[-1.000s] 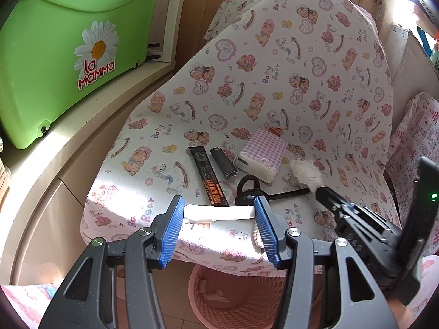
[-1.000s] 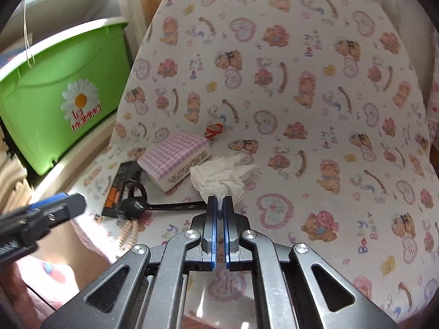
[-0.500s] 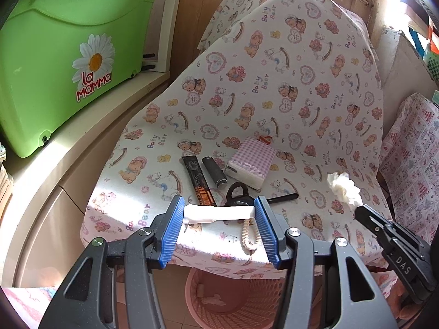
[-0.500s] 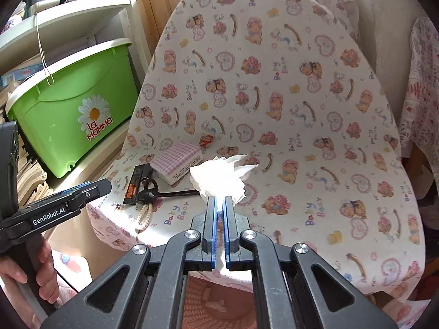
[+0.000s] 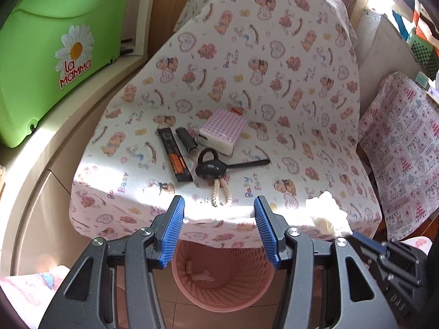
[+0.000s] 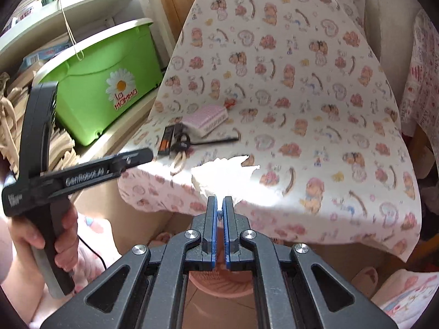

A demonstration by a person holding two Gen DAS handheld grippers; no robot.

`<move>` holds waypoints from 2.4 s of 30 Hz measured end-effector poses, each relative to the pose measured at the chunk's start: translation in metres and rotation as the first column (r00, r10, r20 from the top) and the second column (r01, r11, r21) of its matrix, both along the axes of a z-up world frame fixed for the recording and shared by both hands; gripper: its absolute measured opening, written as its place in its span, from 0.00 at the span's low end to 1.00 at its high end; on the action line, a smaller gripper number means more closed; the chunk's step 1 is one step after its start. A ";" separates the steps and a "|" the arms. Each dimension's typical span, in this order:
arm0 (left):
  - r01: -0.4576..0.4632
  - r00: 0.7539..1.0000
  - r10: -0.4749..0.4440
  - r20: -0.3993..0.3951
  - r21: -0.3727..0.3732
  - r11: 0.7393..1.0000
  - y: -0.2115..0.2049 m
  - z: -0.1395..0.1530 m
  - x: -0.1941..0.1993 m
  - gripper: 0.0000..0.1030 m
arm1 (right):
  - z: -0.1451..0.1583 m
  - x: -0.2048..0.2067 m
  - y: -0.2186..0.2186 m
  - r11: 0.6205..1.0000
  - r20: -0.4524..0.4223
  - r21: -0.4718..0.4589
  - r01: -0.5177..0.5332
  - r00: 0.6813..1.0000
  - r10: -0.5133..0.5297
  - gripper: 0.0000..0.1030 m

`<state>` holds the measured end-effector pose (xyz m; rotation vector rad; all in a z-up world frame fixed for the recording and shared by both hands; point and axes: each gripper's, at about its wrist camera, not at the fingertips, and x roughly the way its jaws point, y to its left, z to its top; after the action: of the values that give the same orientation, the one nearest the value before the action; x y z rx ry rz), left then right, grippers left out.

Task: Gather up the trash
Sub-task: 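Lower the stick and tissue into the pink wastebasket and open both tools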

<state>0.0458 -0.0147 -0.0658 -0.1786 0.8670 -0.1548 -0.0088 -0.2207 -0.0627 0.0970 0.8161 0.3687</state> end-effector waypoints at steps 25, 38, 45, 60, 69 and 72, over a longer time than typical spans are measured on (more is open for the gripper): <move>0.058 0.891 -0.039 -0.452 0.029 0.998 -0.019 -0.099 0.019 0.49 | -0.130 0.034 0.021 0.983 -0.357 -0.173 -0.065 0.934 -0.001 0.04; -0.013 0.802 0.029 -0.597 0.030 0.999 -0.011 -0.172 0.038 0.49 | -0.223 0.056 0.038 0.967 -0.460 -0.236 -0.092 0.888 -0.028 0.04; -0.002 0.856 0.050 -0.514 0.095 0.996 -0.015 -0.179 0.042 0.49 | -0.255 0.062 0.041 0.967 -0.481 -0.246 -0.066 0.874 -0.063 0.04; 0.005 0.789 0.033 -0.614 0.060 0.998 -0.023 -0.185 0.031 0.49 | -0.264 0.057 0.042 0.962 -0.494 -0.264 -0.074 0.867 -0.069 0.04; -0.092 0.722 0.052 -0.690 -0.021 0.996 -0.006 -0.231 0.035 0.50 | -0.262 0.059 0.032 0.972 -0.496 -0.234 -0.031 0.863 -0.091 0.04; -0.102 0.733 0.043 -0.679 -0.047 0.994 -0.009 -0.234 0.033 0.50 | -0.259 0.060 0.029 0.974 -0.494 -0.226 -0.017 0.864 -0.100 0.05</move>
<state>0.0788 -0.0237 -0.3002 -0.3597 1.5925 -0.0448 0.0507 -0.1918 -0.3221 -0.0021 1.3696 0.2059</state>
